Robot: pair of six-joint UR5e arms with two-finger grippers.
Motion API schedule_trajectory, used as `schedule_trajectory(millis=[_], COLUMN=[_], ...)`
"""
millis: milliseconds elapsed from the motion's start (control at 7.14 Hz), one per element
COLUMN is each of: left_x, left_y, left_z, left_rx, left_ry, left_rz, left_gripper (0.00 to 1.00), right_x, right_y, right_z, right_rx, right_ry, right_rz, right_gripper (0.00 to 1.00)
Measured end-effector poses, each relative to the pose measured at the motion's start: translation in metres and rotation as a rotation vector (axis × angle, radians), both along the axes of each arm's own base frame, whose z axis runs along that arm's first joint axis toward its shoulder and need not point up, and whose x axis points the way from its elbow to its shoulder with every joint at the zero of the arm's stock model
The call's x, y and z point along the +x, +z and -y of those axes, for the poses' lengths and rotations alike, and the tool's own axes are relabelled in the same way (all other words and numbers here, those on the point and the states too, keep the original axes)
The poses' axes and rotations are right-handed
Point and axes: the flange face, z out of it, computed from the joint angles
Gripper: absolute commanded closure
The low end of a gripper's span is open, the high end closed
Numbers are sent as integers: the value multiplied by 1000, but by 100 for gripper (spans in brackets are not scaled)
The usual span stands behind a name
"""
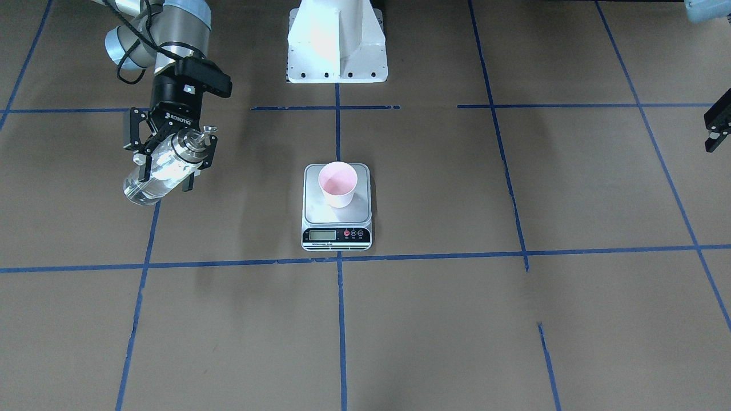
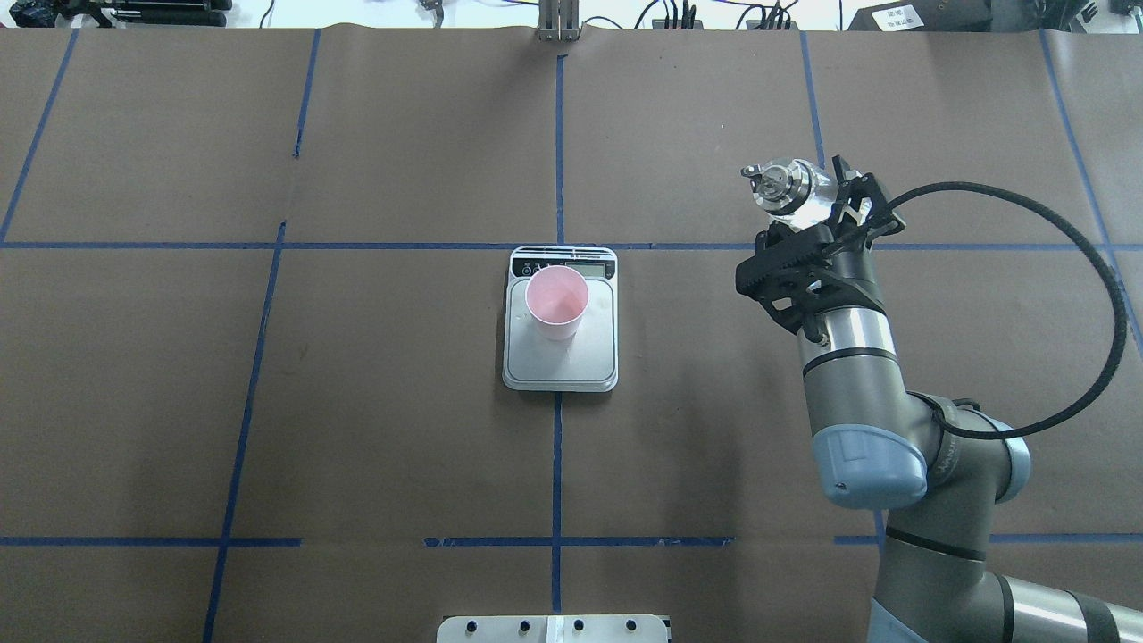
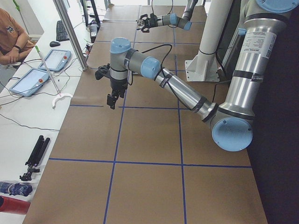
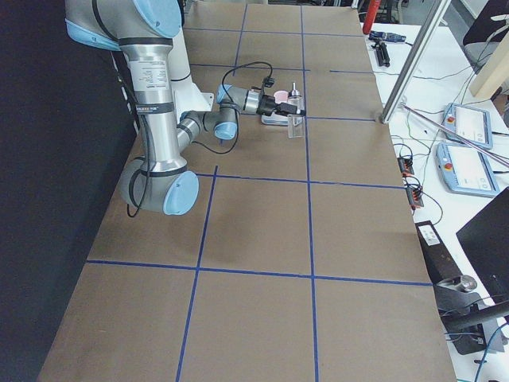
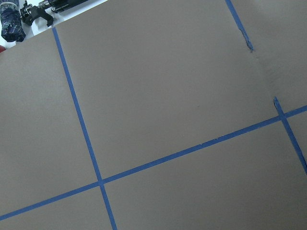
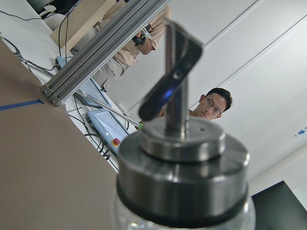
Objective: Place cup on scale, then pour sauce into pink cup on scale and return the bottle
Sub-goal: 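Carry the dispenser bottle with the right gripper toward the pink cup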
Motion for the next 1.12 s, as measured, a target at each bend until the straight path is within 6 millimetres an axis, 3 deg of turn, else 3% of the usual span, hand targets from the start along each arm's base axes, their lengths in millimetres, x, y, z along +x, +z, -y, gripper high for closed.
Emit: schedule_trajectory(millis=[420, 840, 1120], left_x=[0, 1, 0], left_y=[2, 4, 4], left_z=[0, 1, 0], left_rx=[-4, -7, -8], left_ry=[1, 1, -1], left_rz=[0, 0, 0], left_gripper=[0, 0, 0], right_x=[-20, -71, -91], right_y=[-9, -15, -2], right_z=[-7, 2, 5], right_rx=[19, 27, 25], right_ry=[-13, 1, 16], right_rz=[-124, -177, -229], right_gripper=[100, 100, 100])
